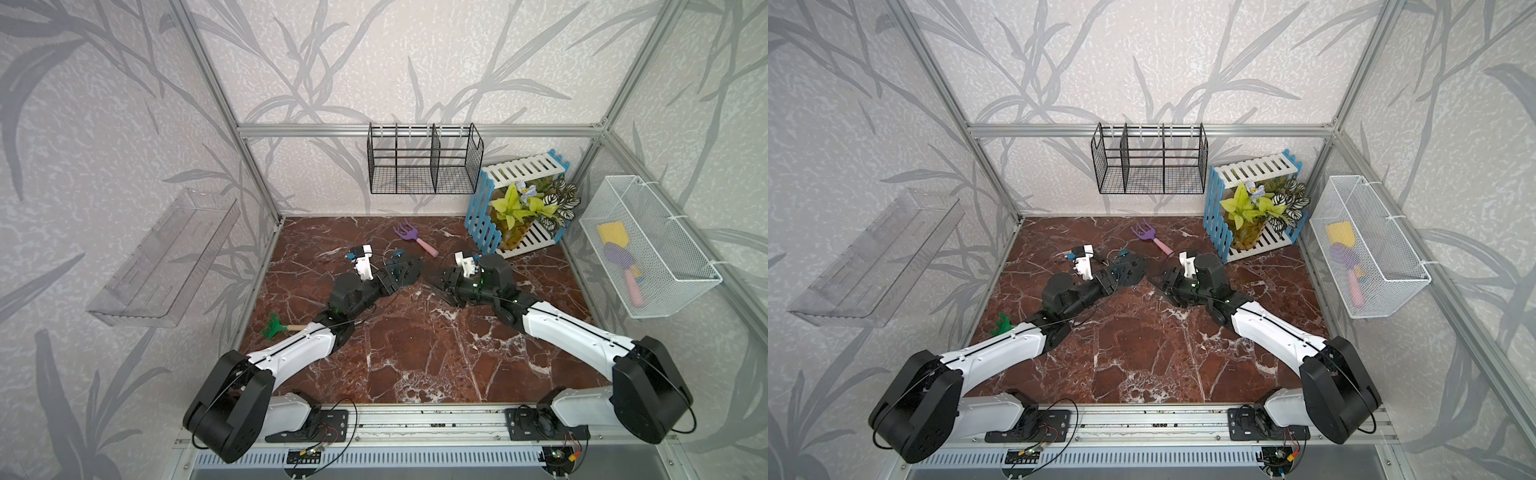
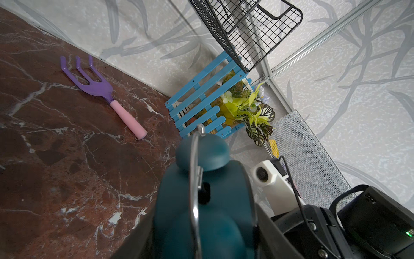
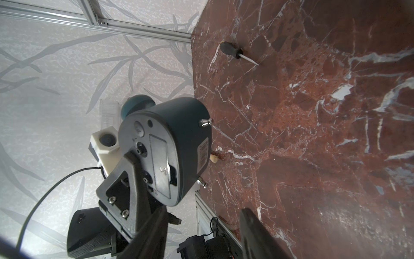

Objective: Remove the battery from the alarm
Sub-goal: Remove the cover from the alarm.

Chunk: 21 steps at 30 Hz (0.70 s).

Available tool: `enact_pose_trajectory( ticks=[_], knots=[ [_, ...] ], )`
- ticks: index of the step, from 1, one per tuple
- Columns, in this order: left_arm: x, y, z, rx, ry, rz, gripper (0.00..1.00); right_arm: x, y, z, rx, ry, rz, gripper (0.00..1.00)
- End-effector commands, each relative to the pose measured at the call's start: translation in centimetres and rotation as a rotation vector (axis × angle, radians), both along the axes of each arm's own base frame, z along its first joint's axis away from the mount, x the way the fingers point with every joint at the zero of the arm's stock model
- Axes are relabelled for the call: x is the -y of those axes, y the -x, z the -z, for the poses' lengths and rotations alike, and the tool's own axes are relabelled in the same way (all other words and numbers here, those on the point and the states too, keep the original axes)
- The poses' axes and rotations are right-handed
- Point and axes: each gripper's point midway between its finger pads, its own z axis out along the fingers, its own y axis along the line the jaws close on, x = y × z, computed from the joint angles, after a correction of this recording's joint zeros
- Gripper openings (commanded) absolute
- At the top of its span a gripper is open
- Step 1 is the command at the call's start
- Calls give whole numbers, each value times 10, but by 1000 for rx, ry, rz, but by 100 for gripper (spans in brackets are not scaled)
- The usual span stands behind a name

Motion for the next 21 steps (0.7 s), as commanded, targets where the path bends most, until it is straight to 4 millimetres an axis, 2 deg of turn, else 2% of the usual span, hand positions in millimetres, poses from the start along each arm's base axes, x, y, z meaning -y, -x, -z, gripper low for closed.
enact_pose_trajectory(
  ticks=[1, 8, 15, 17, 21],
  knots=[
    [4, 6, -29, 93, 49, 30, 23, -10, -6, -15, 40, -25, -21, 53],
    [7, 9, -29, 93, 52, 46, 23, -20, -8, -10, 22, -18, -24, 49],
    [9, 12, -30, 98, 53, 57, 23, -8, -11, 16, -70, 62, 54, 41],
    [11, 14, -31, 102, 55, 66, 22, -6, -11, 24, -99, 79, 72, 35],
    [19, 18, -28, 103, 43, 90, 22, -6, -12, 33, -136, 106, 104, 33]
  ],
)
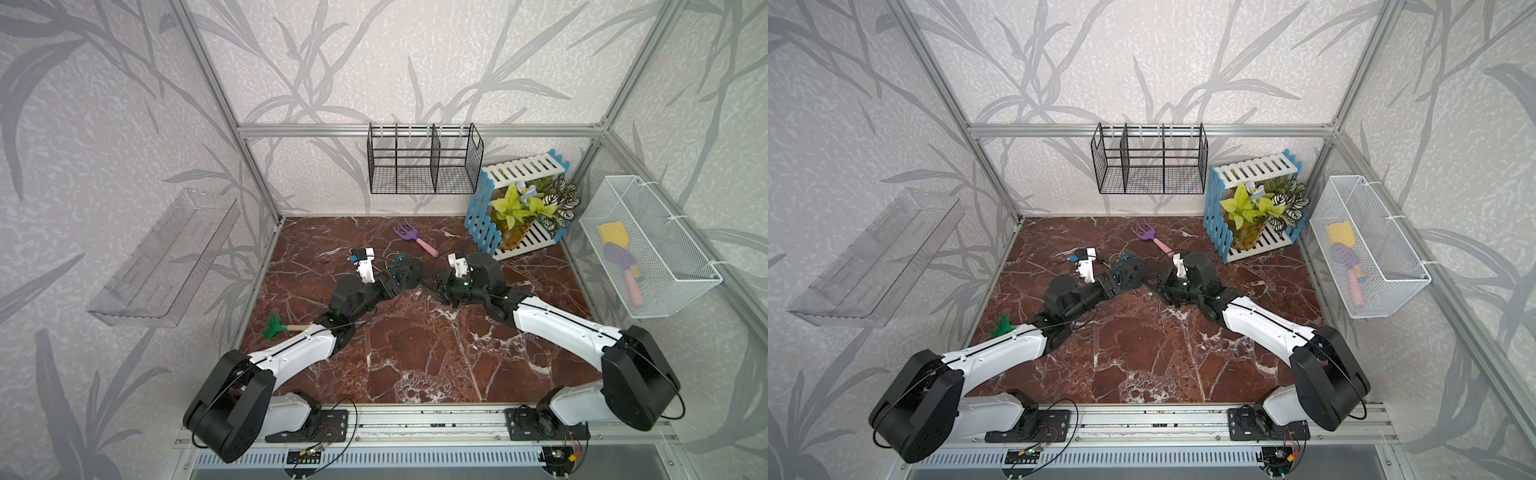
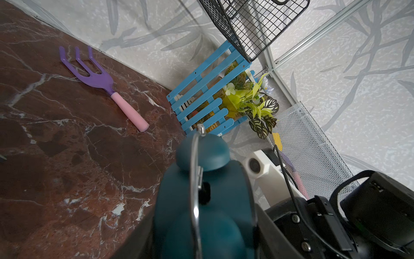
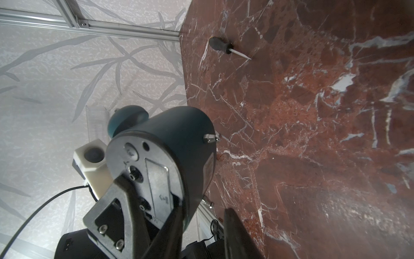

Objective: Remove the battery from the alarm
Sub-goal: Remove the cover from the alarm.

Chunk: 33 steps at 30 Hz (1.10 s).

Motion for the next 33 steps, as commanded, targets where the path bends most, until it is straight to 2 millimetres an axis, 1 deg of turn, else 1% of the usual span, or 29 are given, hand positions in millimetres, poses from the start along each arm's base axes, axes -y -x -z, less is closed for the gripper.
enact_pose_trajectory(
  ticks=[1, 4, 10, 14, 17, 21, 23, 25, 28, 33],
  knots=[
    [16, 12, -39, 123, 60, 76, 22, 6, -7, 21, -71, 74, 74, 33],
    [20, 14, -35, 114, 49, 86, 22, 9, -9, 24, -83, 87, 103, 32],
    [26, 18, -34, 114, 46, 99, 22, 20, -12, 30, -98, 114, 169, 33],
    [31, 20, -35, 116, 50, 110, 22, 28, -9, 44, -149, 181, 213, 33],
    [37, 21, -39, 115, 58, 120, 22, 26, -7, 53, -180, 223, 241, 33],
    [44, 24, -39, 103, 67, 129, 22, 24, -9, 55, -193, 258, 283, 32],
    [46, 25, -36, 87, 73, 132, 22, 18, -17, 48, -153, 215, 288, 32],
    [46, 24, -32, 64, 81, 126, 22, 6, -26, 34, -69, 105, 272, 32],
    [43, 24, -26, 36, 95, 112, 21, -8, -30, 8, 85, -55, 212, 32],
    [37, 23, -22, 12, 105, 83, 21, -6, -25, -13, 228, -174, 187, 32]
  ],
)
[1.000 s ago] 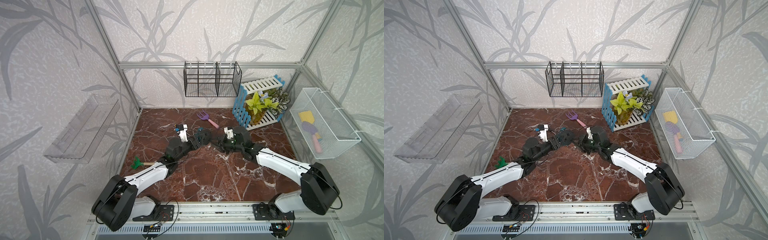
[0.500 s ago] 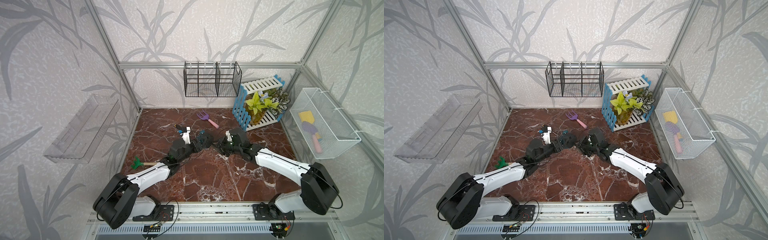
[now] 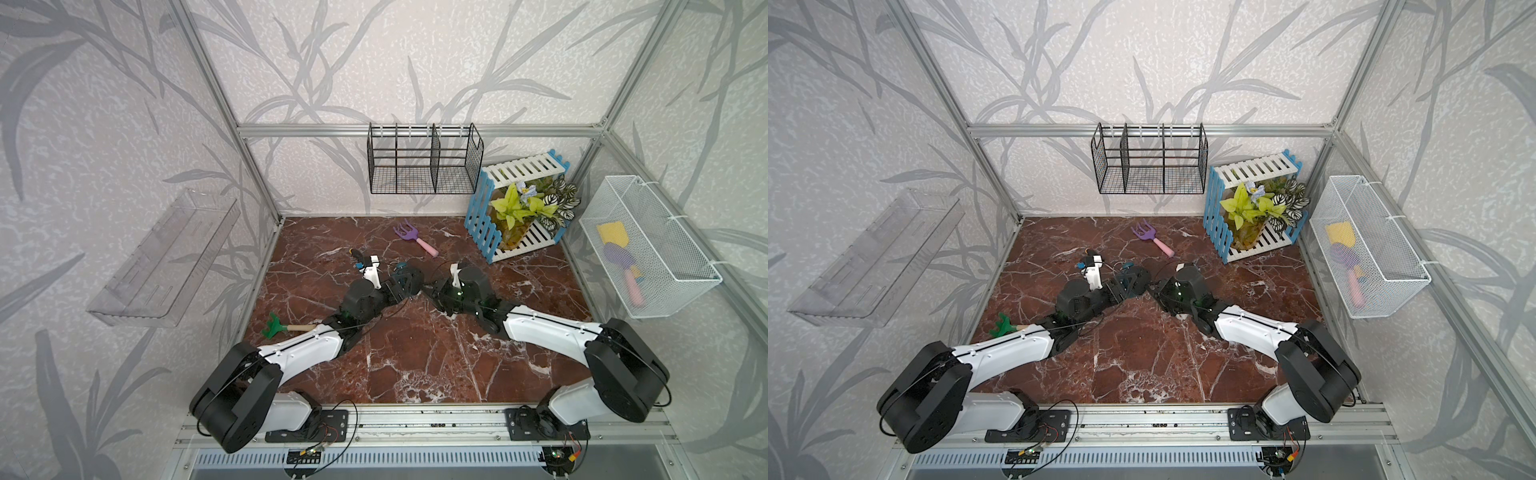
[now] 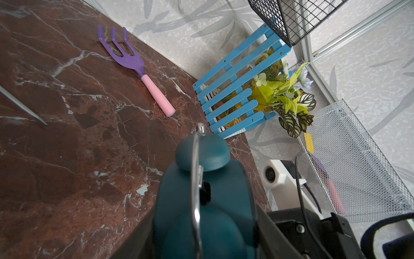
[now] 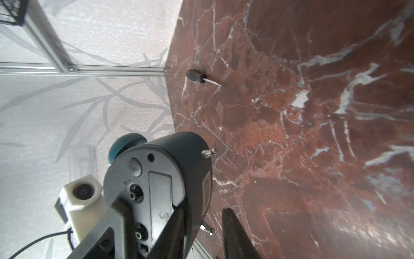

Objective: Remove the battery from the alarm
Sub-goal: Remove the cover from the alarm.

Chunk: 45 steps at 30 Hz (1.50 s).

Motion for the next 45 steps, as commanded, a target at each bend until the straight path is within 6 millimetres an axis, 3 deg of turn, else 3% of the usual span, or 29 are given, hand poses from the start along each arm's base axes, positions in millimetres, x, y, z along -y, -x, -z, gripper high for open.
enact_pose_trajectory(
  ticks=[1, 6, 8, 10, 15, 19, 25, 29, 34, 38, 41, 43, 45],
  knots=[
    [29, 23, -56, 110, 165, 151, 21, -7, -13, -53, 231, -163, 2, 32],
    [24, 21, -55, 103, 161, 129, 22, -1, -6, -44, 201, -153, 7, 32],
    [25, 21, -56, 106, 157, 132, 21, 5, 0, -20, 85, -39, 6, 32],
    [25, 21, -56, 107, 148, 133, 21, 9, 5, -12, 43, 45, -7, 32],
    [21, 18, -50, 87, 115, 106, 22, 4, 4, -33, 132, -10, -28, 33],
    [5, 10, -16, -8, -7, 8, 21, 6, 11, -45, 195, -49, -52, 35],
    [-10, 4, 16, -40, -182, -46, 21, 40, 27, -4, 37, 165, -12, 38],
    [-8, 2, 22, -41, -228, -35, 21, 60, 31, 5, 25, 166, 47, 39],
    [0, 3, 30, 5, -407, 34, 18, 90, 36, 11, 35, 308, 67, 41],
    [-4, 3, 42, 26, -596, 54, 18, 108, 40, 36, -11, 338, 49, 41],
    [-8, 8, 46, 15, -646, 67, 17, 97, 45, 38, 38, 351, -87, 42],
    [2, 18, 39, -7, -508, 133, 18, 69, 50, 18, 179, 327, -279, 43],
    [18, 33, 26, 15, -339, 242, 18, 54, 59, 5, 302, 406, -417, 44]
  ],
)
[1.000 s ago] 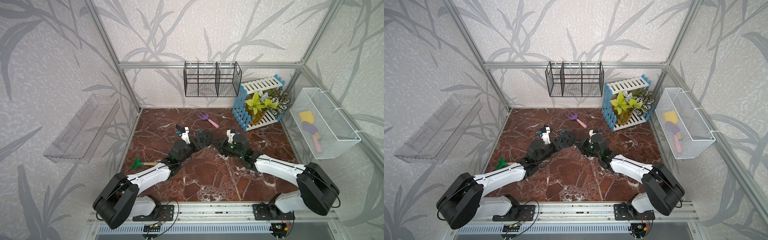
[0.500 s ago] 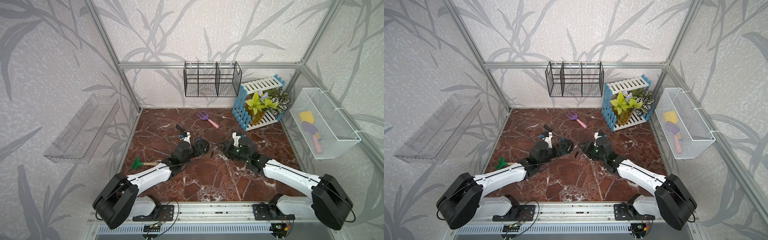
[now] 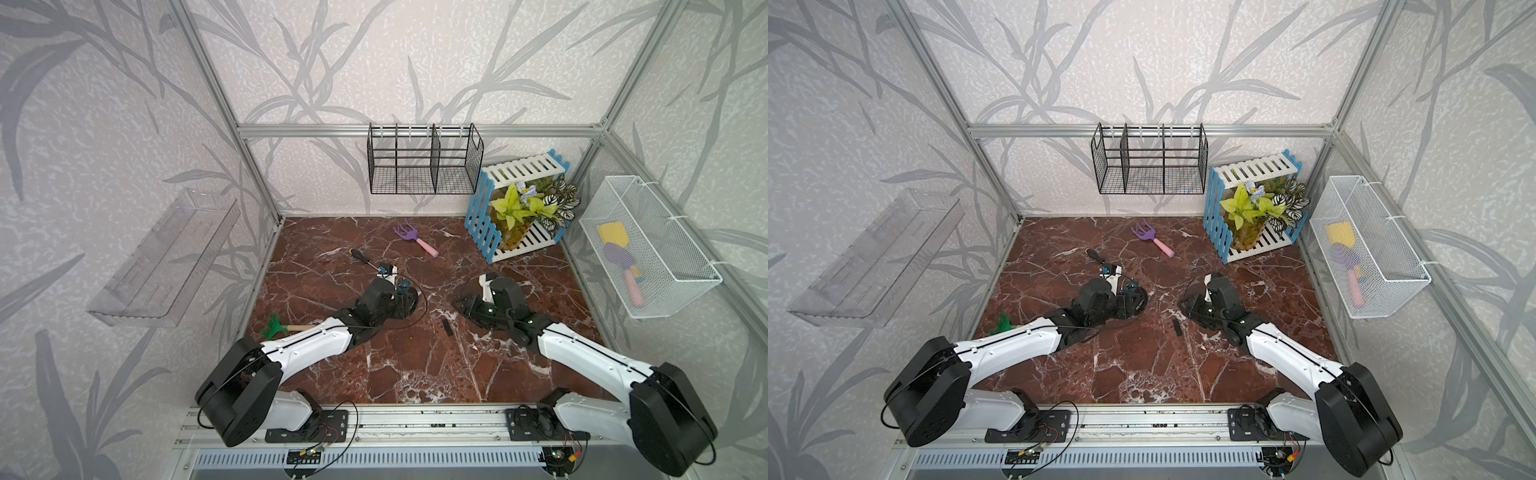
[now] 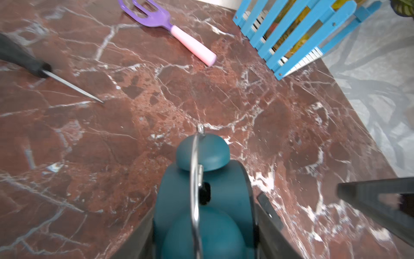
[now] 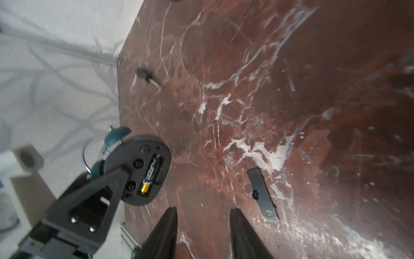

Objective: Remove the battery from the alarm
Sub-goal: Remove the cover from the alarm, then move the screwdriver to the center of the board.

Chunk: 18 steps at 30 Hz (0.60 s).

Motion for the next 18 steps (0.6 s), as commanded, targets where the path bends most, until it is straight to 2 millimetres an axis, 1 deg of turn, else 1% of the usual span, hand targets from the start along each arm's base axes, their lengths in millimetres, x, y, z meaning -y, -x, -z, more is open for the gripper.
enact_pose_trajectory(
  ticks=[1, 2, 3, 4, 5, 6, 7, 8, 10, 11, 12, 13, 14, 15, 16, 18],
  knots=[
    [23, 20, -35, 18, 237, 153, 18, -34, 18, -39, 251, 83, -349, 45],
    [24, 24, -41, 24, 274, 168, 18, -33, 19, -44, 331, 124, -386, 46],
    [19, 25, -39, 15, 285, 159, 18, -25, 14, -45, 381, 167, -359, 48],
    [11, 25, -37, 5, 292, 131, 18, -15, 9, -43, 401, 196, -307, 53],
    [-4, 23, -34, -5, 301, 79, 18, -5, 3, -41, 428, 198, -252, 61],
    [-18, 20, -32, -19, 317, 28, 18, 0, -3, -40, 442, 185, -223, 66],
    [-33, 19, -33, -24, 344, -24, 18, 3, -7, -39, 433, 172, -205, 68],
    [-49, 17, -30, -34, 369, -83, 18, 2, -11, -39, 423, 154, -210, 68],
    [-83, 16, -36, -9, 405, -212, 19, -14, -19, -38, 393, 139, -272, 68],
    [-98, 18, -34, -8, 404, -278, 19, -23, -22, -24, 334, 138, -318, 68],
    [-115, 20, -33, -1, 399, -347, 19, -37, -27, -20, 311, 131, -383, 68],
    [-131, 24, -27, -8, 381, -416, 19, -50, -34, -11, 271, 148, -431, 67],
    [-148, 28, -26, 0, 369, -488, 19, -62, -43, -7, 250, 179, -465, 66],
    [-161, 35, -22, -9, 353, -549, 20, -74, -49, 10, 212, 222, -506, 66],
    [-171, 41, -21, -4, 340, -591, 19, -87, -55, 20, 192, 259, -554, 66],
    [-187, 49, -26, 21, 321, -652, 19, -119, -78, 26, 219, 331, -614, 66]
  ],
)
